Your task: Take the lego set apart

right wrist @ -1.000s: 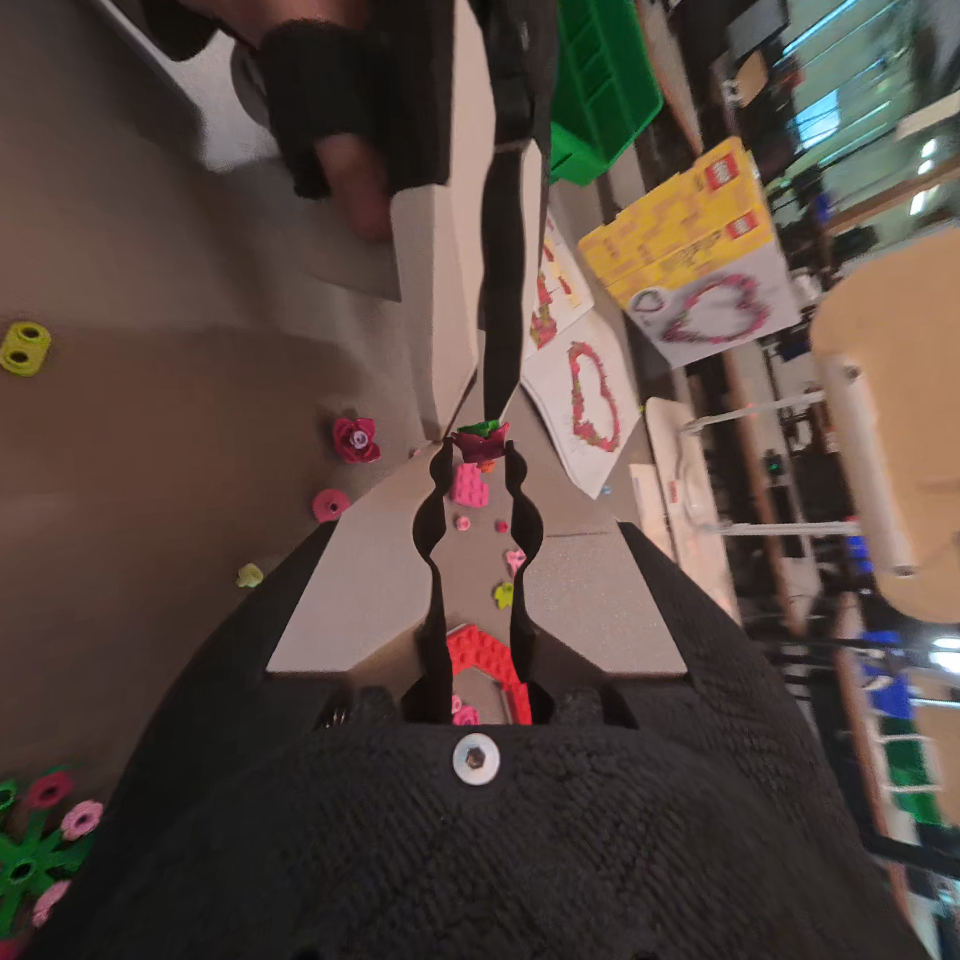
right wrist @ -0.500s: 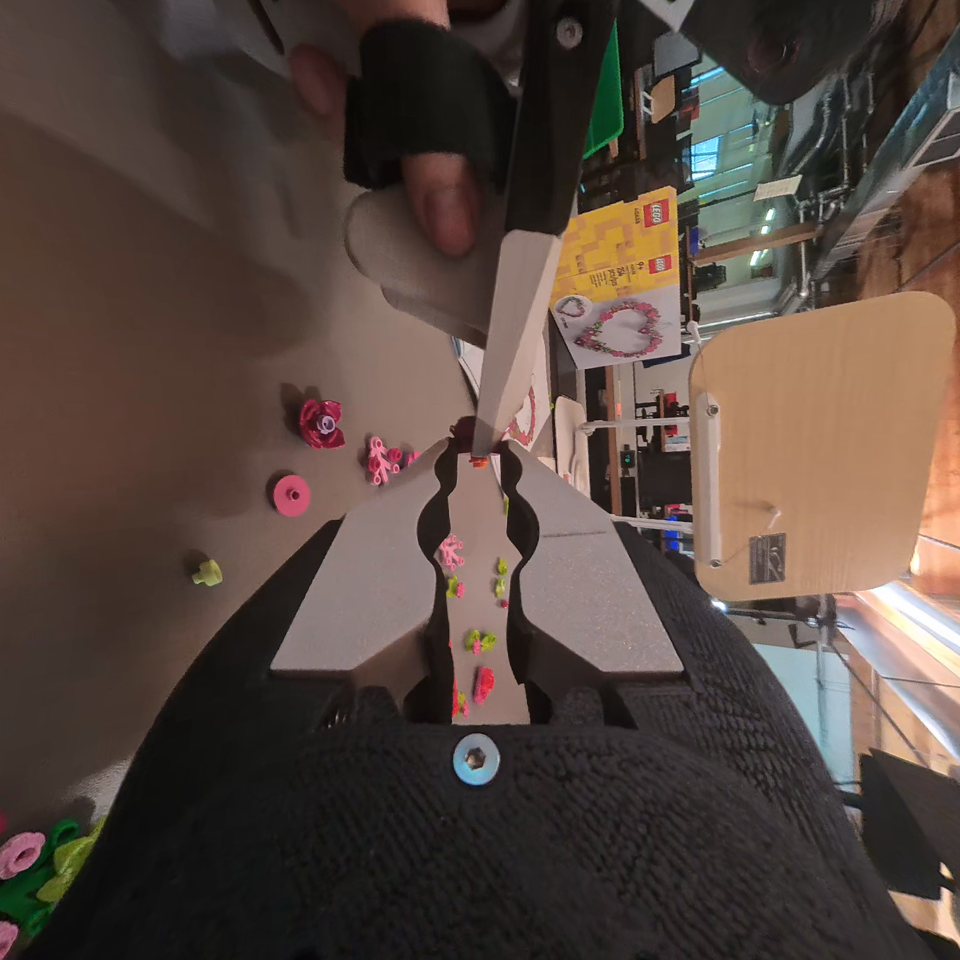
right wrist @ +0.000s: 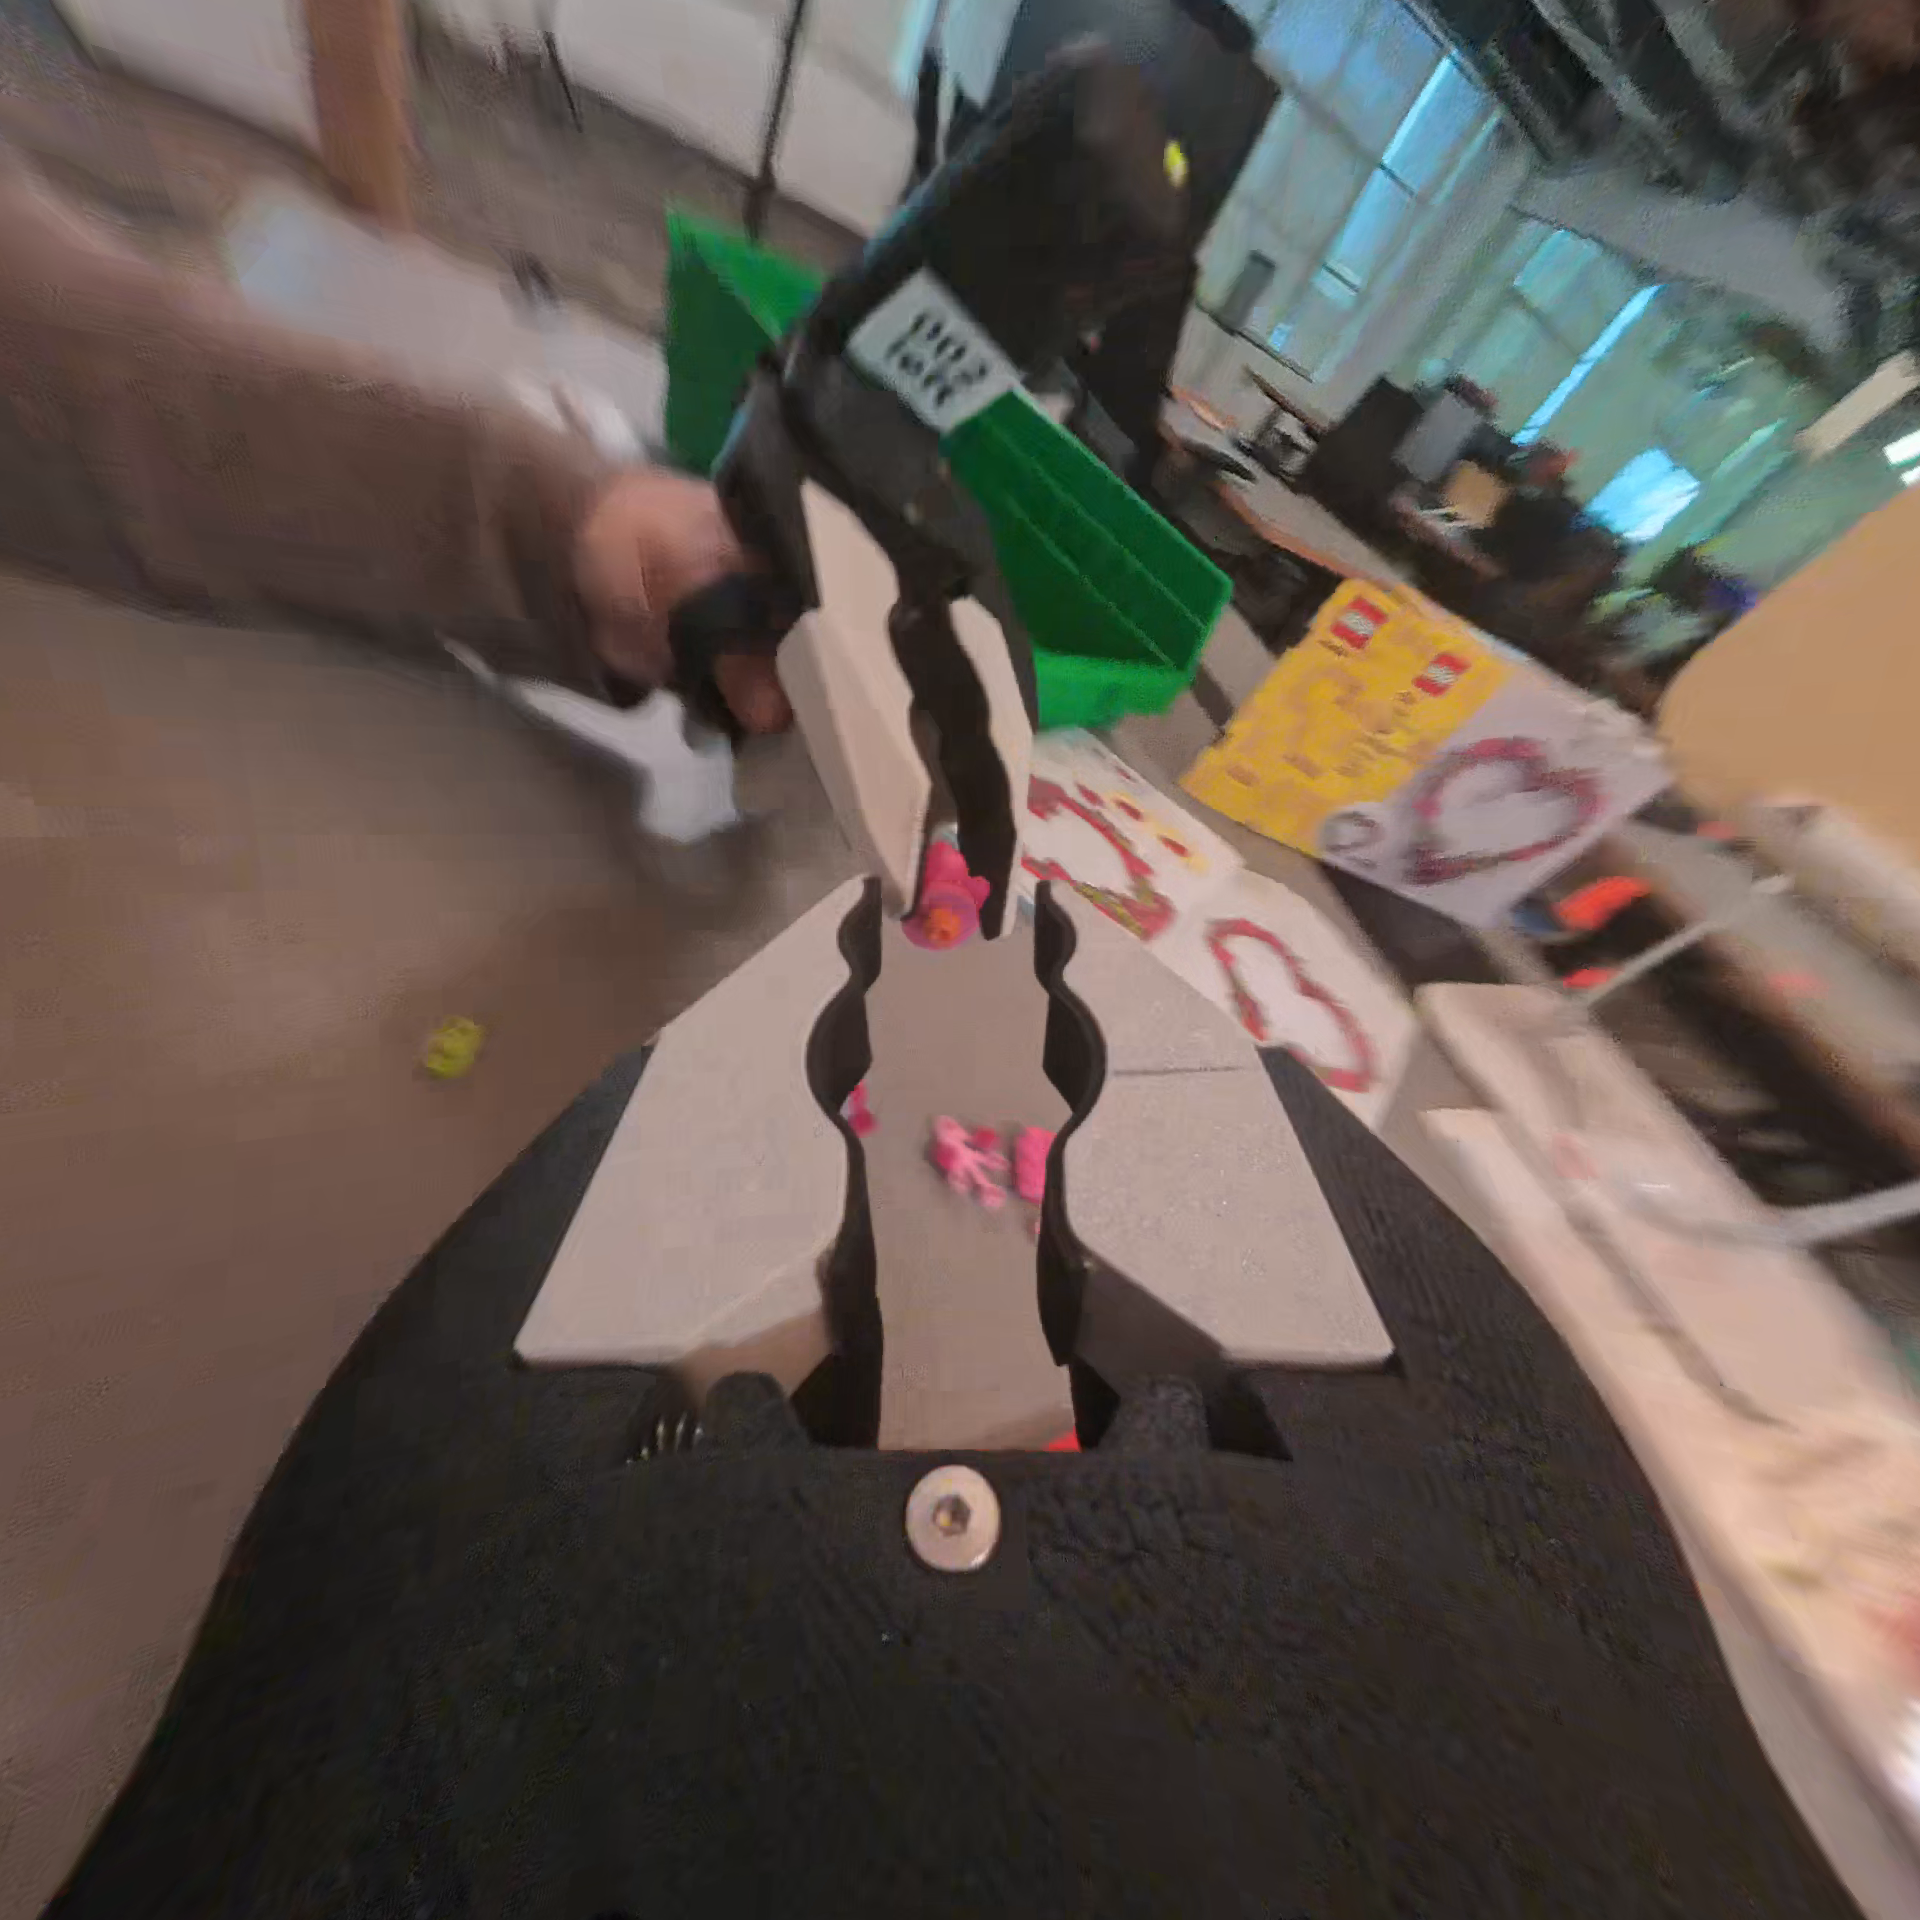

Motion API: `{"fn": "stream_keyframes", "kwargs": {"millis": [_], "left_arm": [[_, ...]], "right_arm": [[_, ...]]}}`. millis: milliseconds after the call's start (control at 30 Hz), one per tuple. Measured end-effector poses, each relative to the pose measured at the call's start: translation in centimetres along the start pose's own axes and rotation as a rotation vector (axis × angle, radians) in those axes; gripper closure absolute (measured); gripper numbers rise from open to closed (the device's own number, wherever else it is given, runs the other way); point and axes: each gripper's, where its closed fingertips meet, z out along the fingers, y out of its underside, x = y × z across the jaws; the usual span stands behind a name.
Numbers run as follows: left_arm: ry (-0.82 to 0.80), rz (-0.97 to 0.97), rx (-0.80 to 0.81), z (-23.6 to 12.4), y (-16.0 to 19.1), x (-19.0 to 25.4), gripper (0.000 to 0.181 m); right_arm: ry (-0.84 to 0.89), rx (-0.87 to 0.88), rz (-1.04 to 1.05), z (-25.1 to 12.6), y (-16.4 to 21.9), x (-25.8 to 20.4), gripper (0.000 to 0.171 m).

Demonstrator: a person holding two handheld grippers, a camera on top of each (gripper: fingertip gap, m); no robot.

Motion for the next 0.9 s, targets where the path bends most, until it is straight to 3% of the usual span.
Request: {"fn": "stream_keyframes", "kwargs": {"millis": [200, 333, 567, 900], "left_arm": [[-0.123, 0.507, 0.069, -0.3, -1.8, 1.9, 0.164], [-0.202, 0.643, 0.059, -0.2, -2.1, 2.1, 0.164], [-0.262, 0.723, 0.021, 0.0, -1.7, 1.6, 0.164], [-0.282, 0.763, -0.021, -0.2, -1.7, 1.7, 0.164]], "right_arm": [[-0.316, 0.127, 0.733, -0.5, -0.5, -0.2, 0.148], [-0.458, 0.151, 0.959, -0.5, -0.6, -0.9, 0.153], [-0.476, 0.194, 1.048, -0.3, -0.6, -0.5, 0.165], [-0.391, 0.162, 0.902, -0.3, -0.6, -0.8, 0.168]]}}
